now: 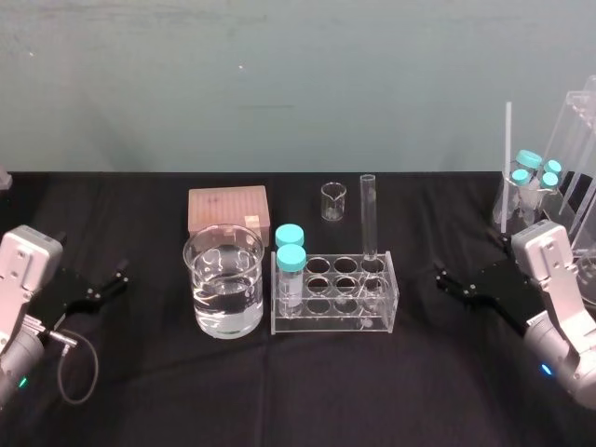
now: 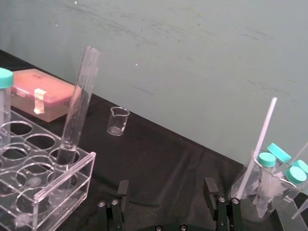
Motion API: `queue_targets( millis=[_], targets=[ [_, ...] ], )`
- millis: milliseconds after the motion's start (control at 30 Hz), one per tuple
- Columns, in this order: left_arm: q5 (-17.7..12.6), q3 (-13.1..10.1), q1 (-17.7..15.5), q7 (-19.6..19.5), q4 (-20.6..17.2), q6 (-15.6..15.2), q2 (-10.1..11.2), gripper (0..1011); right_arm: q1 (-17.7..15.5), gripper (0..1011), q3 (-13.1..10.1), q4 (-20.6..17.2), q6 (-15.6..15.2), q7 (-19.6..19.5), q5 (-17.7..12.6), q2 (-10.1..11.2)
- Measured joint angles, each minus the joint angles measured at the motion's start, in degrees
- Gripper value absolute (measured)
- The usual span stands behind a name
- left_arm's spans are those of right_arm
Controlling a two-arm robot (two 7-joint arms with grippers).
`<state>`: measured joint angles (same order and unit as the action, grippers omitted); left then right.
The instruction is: Hold the test tube with one hand and immerse one end into the beaker, then return it to the test tube rack.
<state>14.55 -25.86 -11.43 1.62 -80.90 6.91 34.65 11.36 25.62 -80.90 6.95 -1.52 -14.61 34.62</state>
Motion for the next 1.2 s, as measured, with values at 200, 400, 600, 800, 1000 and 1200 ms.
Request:
queue_targets(
  millis=[200,400,600,800,1000,1200],
  targets=[
    [0.00,0.00,0.00,0.00,0.00,0.00,0.00,1000,-1.33,1000,-3.83,-1.50,0.40,4.06,-6.67,-0.77],
    [0.00,0.00,0.00,0.00,0.00,0.00,0.00,1000,-2.31,1000,-7.58,-4.05,-0.69,9.81,-15.63,-1.99],
    [0.00,0.00,0.00,0.00,0.00,0.00,0.00,1000,-2.10,1000,-8.96,-6.17,-3.66,16.28,-21.99,-3.25],
    [0.00,0.00,0.00,0.00,0.00,0.00,0.00,1000,-0.69,1000,-7.85,-6.17,-5.69,20.39,-22.81,-4.29],
    [0.00,0.00,0.00,0.00,0.00,0.00,0.00,1000,1.08,1000,-6.72,-3.90,-7.10,22.46,-21.75,-5.59],
    [0.00,0.00,0.00,0.00,0.00,0.00,0.00,1000,4.13,1000,-5.44,0.76,-8.25,23.93,-20.12,-7.67]
  ],
)
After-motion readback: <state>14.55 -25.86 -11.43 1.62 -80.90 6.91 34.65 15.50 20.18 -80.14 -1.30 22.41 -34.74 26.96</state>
